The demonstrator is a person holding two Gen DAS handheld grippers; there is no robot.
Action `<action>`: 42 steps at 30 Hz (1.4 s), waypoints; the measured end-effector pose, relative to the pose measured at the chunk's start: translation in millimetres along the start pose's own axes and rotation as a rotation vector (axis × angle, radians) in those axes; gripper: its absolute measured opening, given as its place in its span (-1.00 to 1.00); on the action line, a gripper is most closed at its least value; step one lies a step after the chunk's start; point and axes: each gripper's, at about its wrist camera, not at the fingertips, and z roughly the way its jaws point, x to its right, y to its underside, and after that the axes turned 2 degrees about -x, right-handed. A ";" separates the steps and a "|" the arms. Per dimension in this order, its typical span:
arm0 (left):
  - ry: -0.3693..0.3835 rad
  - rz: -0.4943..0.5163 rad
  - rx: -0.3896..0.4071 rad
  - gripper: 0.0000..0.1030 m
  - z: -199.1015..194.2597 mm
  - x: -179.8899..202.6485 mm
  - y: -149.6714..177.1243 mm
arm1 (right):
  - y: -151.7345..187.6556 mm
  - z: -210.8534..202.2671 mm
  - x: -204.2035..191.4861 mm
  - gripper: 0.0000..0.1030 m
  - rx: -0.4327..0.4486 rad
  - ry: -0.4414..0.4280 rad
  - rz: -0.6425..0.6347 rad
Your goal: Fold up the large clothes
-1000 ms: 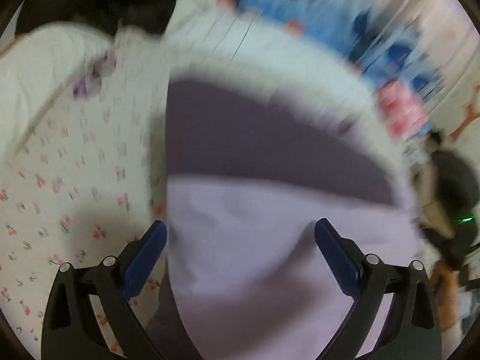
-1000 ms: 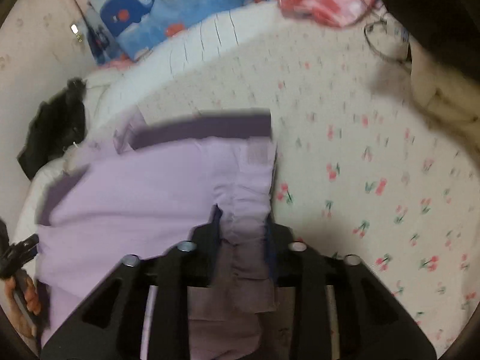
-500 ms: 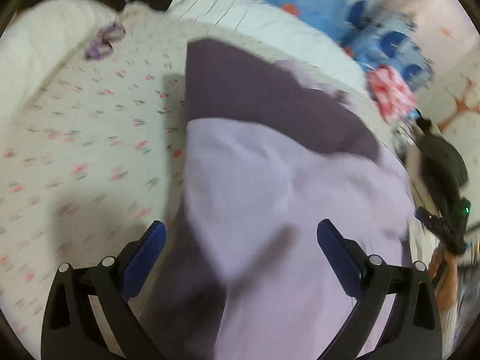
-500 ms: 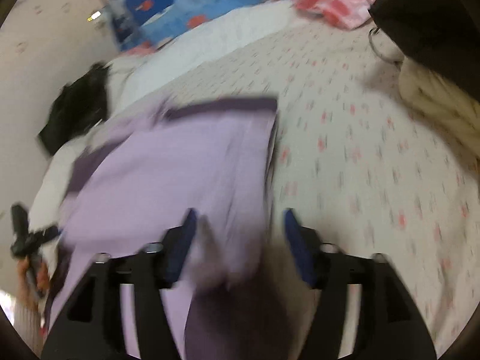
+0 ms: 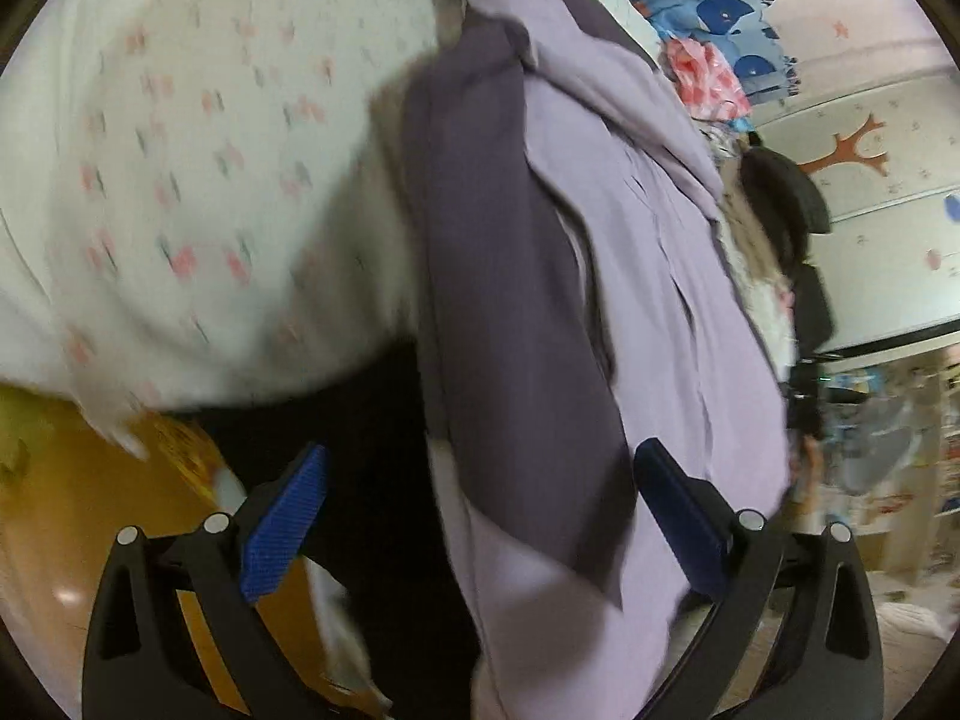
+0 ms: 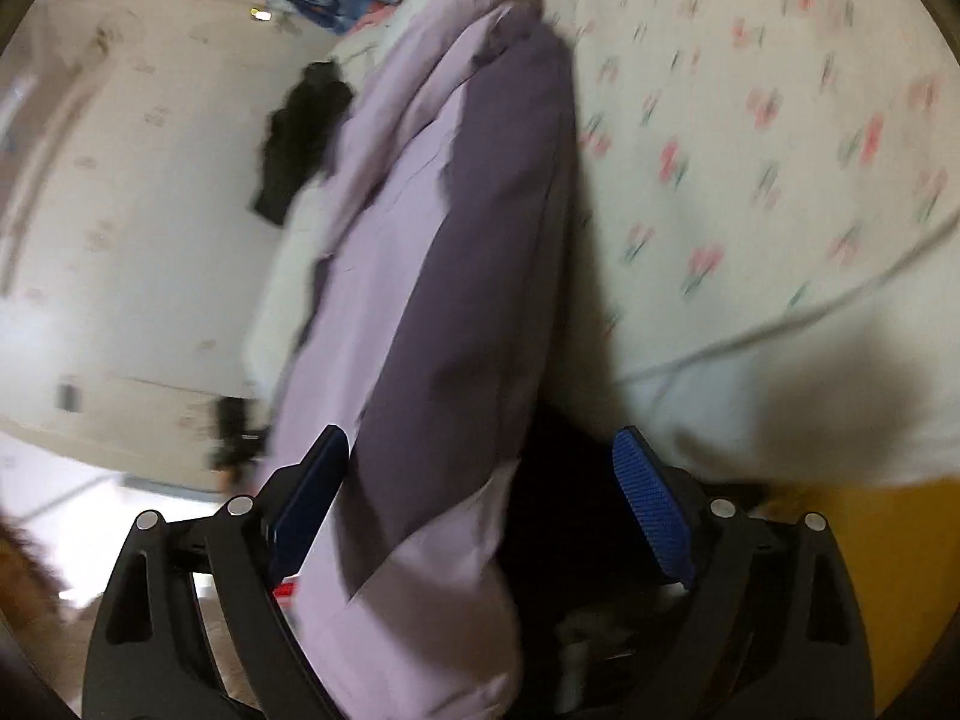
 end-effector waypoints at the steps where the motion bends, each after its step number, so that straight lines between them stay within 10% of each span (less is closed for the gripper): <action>1: 0.041 -0.001 -0.015 0.88 5.5 2.0 2.9 | 4.0 4.0 -0.6 0.68 -0.011 -0.038 -0.004; 7: -0.018 0.021 0.028 0.88 10.8 26.4 13.6 | 6.0 22.4 -25.7 0.65 -0.044 -0.051 -0.071; 12: 0.040 0.128 0.185 0.64 -23.7 54.8 20.7 | 17.5 5.0 -61.2 -0.14 0.028 -0.096 -0.197; 17: -0.030 0.089 -0.004 0.65 10.4 45.3 17.6 | 25.1 8.7 -47.8 -0.21 -0.025 -0.085 -0.177; 20: -0.031 0.096 0.034 0.68 10.4 47.0 17.4 | 27.3 15.7 -40.2 -0.21 -0.006 -0.108 -0.165; 21: -0.039 0.093 0.050 0.61 9.1 49.0 19.3 | 27.4 18.3 -42.5 -0.33 0.007 -0.112 -0.175; 23: -0.117 0.091 0.087 -0.17 5.4 53.7 19.9 | 31.8 22.2 -49.7 -0.52 0.041 -0.088 -0.211; 26: -0.046 0.069 0.152 -0.65 -12.9 63.0 21.2 | 34.3 18.7 -70.6 -0.67 0.113 -0.123 -0.247; 35: 0.107 0.226 0.227 -0.72 -69.6 113.3 51.3 | 60.8 -30.0 -116.3 -0.71 0.145 -0.252 -0.355; 42: 0.062 0.122 -0.067 -0.28 -3.3 30.8 76.4 | 95.8 -6.8 -37.3 -0.28 -0.059 -0.152 -0.153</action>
